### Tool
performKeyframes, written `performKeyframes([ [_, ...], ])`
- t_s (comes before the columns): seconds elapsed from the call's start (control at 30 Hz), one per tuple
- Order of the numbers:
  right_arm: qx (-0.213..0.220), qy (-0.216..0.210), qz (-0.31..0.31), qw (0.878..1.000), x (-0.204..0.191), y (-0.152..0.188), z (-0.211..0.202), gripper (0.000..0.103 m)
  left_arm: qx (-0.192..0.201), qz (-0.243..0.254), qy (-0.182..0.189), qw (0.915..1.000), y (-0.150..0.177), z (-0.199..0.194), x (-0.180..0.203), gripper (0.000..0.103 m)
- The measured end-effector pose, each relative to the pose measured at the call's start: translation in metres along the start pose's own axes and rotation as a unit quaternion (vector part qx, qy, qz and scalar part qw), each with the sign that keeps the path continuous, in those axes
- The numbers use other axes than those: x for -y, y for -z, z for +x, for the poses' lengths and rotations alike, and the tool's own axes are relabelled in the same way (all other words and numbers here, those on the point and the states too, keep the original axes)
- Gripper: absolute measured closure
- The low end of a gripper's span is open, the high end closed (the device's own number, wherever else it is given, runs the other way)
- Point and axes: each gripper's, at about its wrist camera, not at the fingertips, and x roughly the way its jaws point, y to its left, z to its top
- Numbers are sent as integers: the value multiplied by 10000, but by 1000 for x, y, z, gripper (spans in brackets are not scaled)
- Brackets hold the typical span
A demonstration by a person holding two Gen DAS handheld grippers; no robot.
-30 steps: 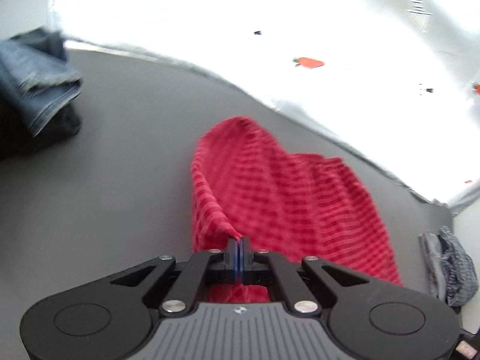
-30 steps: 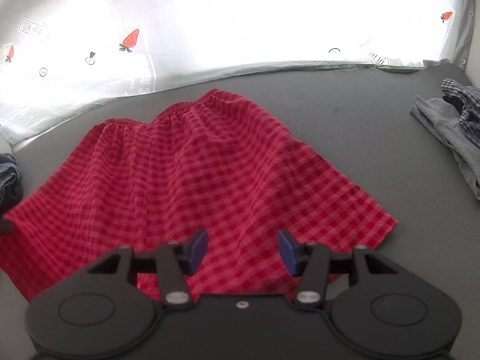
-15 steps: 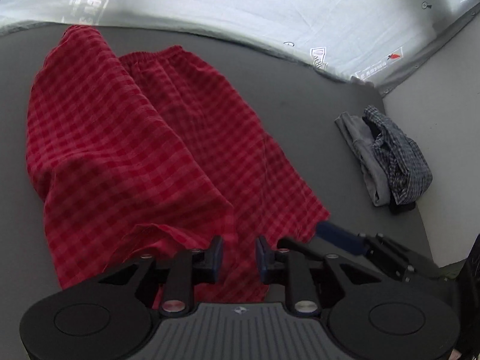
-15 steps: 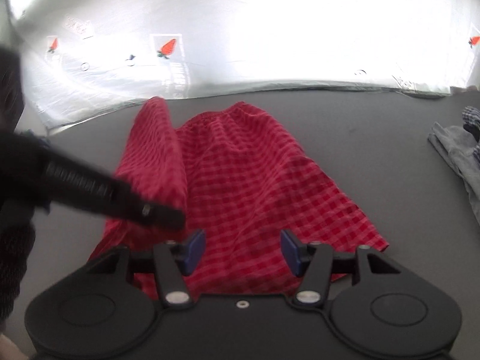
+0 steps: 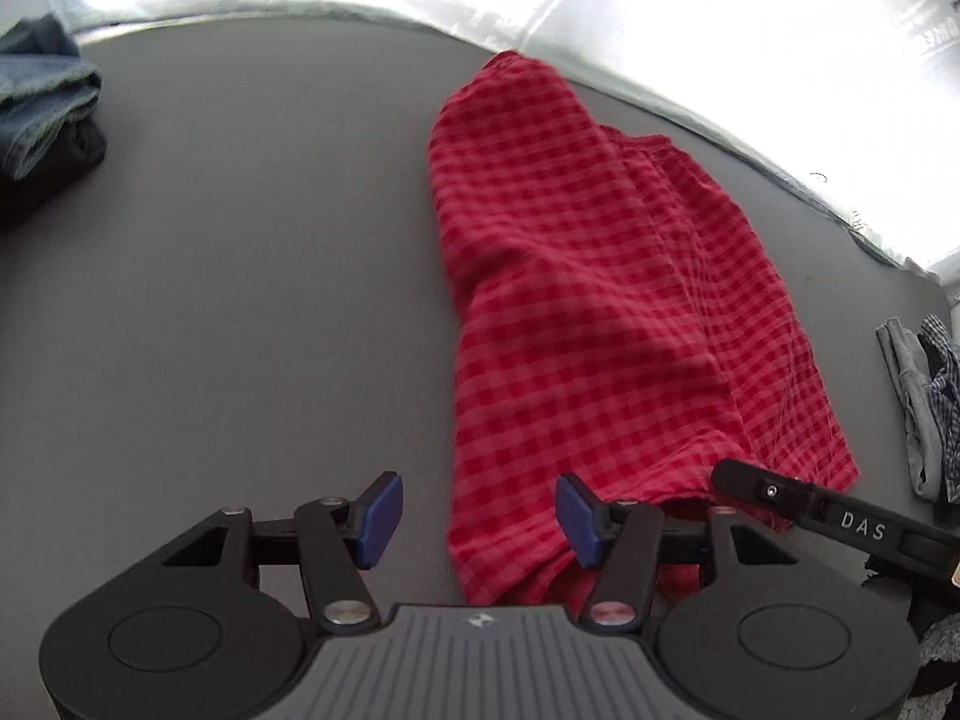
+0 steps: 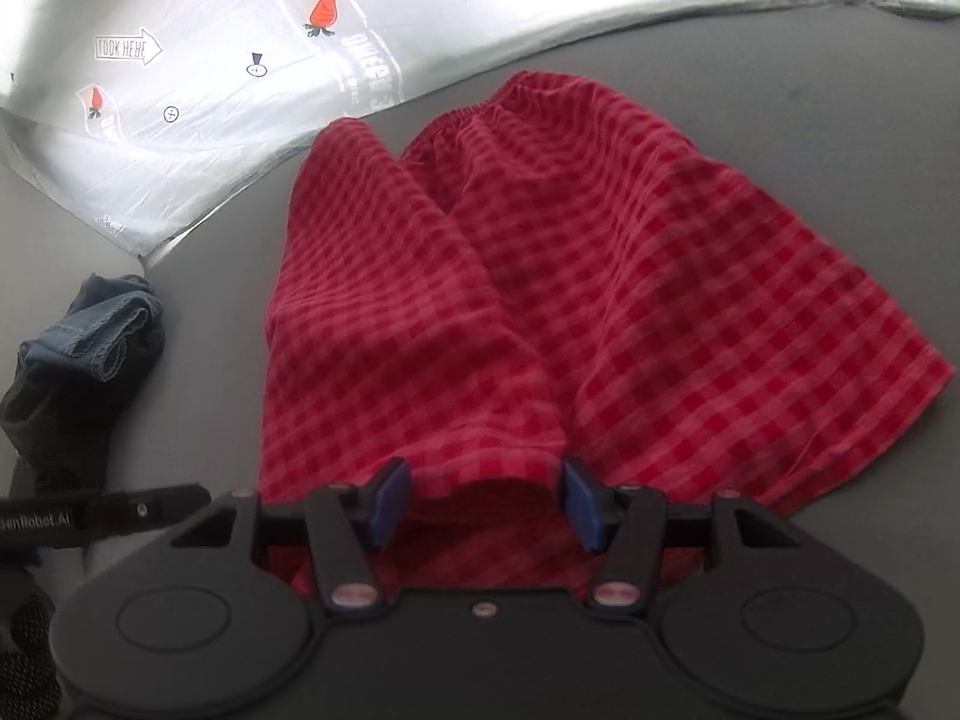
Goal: Fold clothes
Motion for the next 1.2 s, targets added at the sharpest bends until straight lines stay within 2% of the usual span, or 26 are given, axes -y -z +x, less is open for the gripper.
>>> performKeyframes([
  [0.03, -5, -5, 38, 10000, 1, -1, 2, 57, -34, -93, 8, 10000, 0, 0, -4, 46],
  [0.07, 28, -18, 44, 10000, 2, -2, 2, 80, -3, -121, -15, 9999, 1, 0, -6, 46],
  [0.1, 71, -47, 18, 10000, 2, -4, 0, 94, 47, -115, -43, 9999, 1, -2, -5, 46],
  [0.13, 162, -75, -44, 9998, 1, -6, -3, 101, 109, -78, -63, 9999, 2, -4, -2, 46],
  [0.2, 572, -100, -373, 9976, -3, -12, -23, 101, 227, -2, -98, 9997, 4, -7, 4, 46],
  [0.3, 1166, 102, -740, 9904, 2, -25, -61, 101, 268, 178, -74, 9995, 7, -9, 17, 45],
  [0.4, 1543, 546, -650, 9844, 31, -38, -90, 101, 199, 427, 48, 9989, 11, -7, 33, 45],
  [0.47, 1510, 875, -422, 9837, 60, -43, -93, 101, 91, 607, 146, 9980, 14, -2, 44, 43],
  [0.57, 1206, 1323, 44, 9838, 104, -41, -83, 100, -163, 785, 380, 9961, 16, 10, 61, 42],
  [0.67, 1074, 1569, 468, 9806, 137, -31, -74, 99, -468, 748, 695, 9937, 15, 26, 74, 40],
  [0.7, 1065, 1561, 642, 9799, 145, -28, -73, 97, -567, 696, 813, 9926, 14, 33, 78, 39],
  [0.8, 967, 1309, 1113, 9804, 158, -23, -66, 73, -748, 520, 1076, 9900, 13, 45, 87, 33],
  [0.83, 970, 1180, 1184, 9811, 161, -21, -65, 58, -791, 461, 1124, 9894, 13, 47, 89, 31],
  [0.93, 1003, 956, 1358, 9810, 166, -19, -62, 52, -1031, 284, 1140, 9877, 14, 57, 93, 30],
  [1.0, 1043, 858, 1321, 9820, 165, -20, -60, 54, -1150, 257, 1052, 9874, 18, 64, 99, 33],
  [1.03, 1025, 780, 1281, 9834, 163, -21, -58, 61, -1111, 366, 946, 9886, 20, 65, 104, 43],
  [1.07, 983, 744, 1186, 9853, 160, -23, -56, 76, -1072, 475, 840, 9895, 21, 66, 109, 62],
  [1.1, 918, 744, 1042, 9875, 155, -25, -53, 85, -1023, 605, 731, 9902, 23, 67, 113, 71],
  [1.13, 851, 790, 825, 9898, 149, -27, -50, 100, -919, 814, 616, 9905, 24, 67, 117, 95],
  [1.2, 784, 999, 419, 9910, 135, -26, -48, 100, -739, 888, 561, 9917, 25, 62, 114, 98],
])
